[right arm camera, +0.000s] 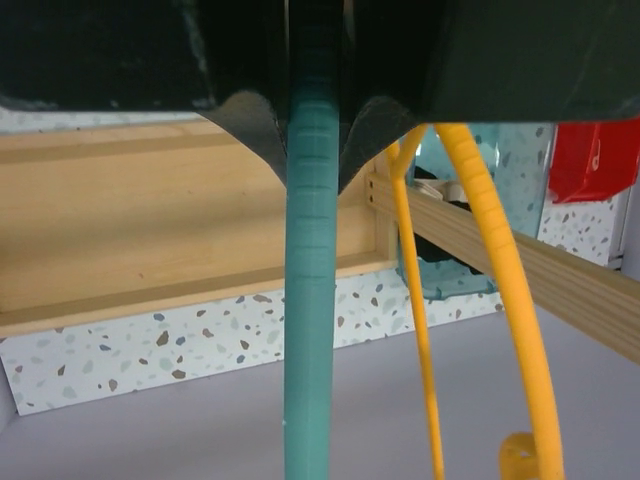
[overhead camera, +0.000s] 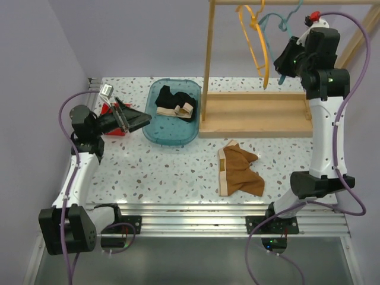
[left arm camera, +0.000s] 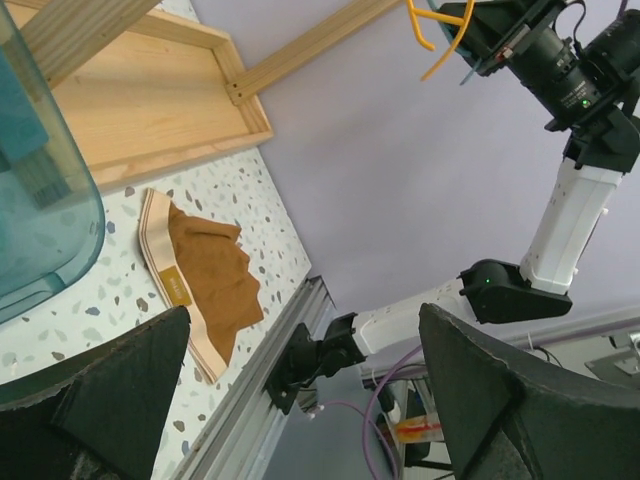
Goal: Remove the underwear clipped to the hanger
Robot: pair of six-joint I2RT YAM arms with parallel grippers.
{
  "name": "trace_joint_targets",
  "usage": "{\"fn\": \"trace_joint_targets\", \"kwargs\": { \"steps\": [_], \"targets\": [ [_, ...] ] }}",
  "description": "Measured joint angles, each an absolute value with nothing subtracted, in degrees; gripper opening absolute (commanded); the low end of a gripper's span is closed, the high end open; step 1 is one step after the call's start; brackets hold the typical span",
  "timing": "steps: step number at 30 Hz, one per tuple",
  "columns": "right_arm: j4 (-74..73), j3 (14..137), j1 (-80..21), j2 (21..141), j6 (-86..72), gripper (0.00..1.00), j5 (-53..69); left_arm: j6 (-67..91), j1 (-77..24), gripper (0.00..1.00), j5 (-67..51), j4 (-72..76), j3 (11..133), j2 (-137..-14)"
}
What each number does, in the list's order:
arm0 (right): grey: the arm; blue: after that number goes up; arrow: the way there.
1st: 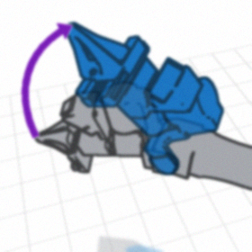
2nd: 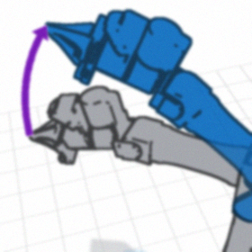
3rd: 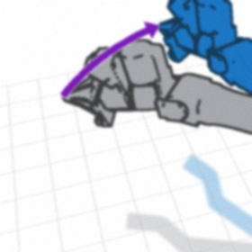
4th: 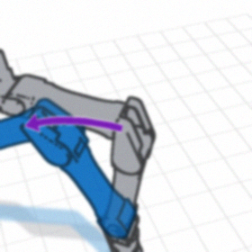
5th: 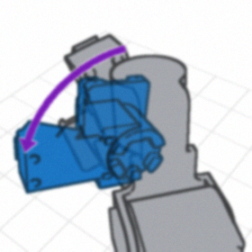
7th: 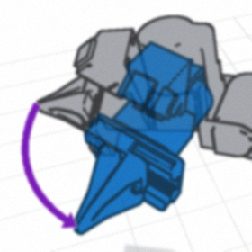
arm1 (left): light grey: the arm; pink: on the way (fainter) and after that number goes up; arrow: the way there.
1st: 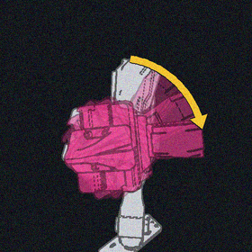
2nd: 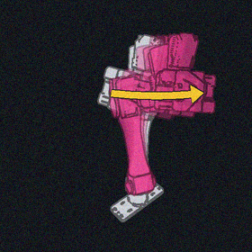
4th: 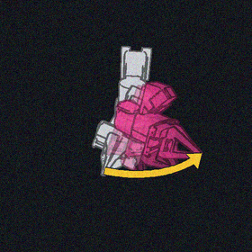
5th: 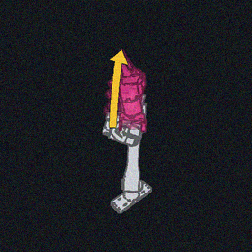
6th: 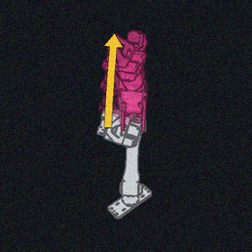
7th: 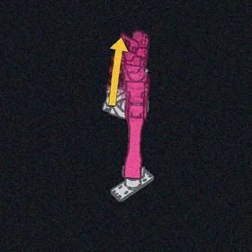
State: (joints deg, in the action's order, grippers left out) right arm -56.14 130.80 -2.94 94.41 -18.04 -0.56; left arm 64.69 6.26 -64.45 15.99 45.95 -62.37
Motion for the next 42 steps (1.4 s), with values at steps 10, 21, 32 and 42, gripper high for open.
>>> {"fn": "trace_joint_targets", "kwargs": {
  "steps": [10, 21, 32, 42],
  "targets": [
    [-59.4, 121.1, -2.9, 81.8, -16.7, 0.98, -4.1, 63.7, -2.1, 1.0, -67.4, 16.8, 53.6, -70.2],
    [-66.9, 98.8, -2.9, 53.0, -19.5, 0.98, -10.7, 38.4, -38.2, 1.0, -39.4, -10.4, 70.9, -85.7],
    [-77.0, 78.0, -2.9, 28.9, -23.8, 0.98, -4.3, 34.6, -60.1, 1.0, 0.5, -28.1, 91.2, -116.0],
    [-77.6, 74.5, -2.9, 22.7, -25.5, 0.98, -0.2, 37.8, -63.8, 1.0, 14.8, -30.3, 104.9, -129.6]
  ]
}}
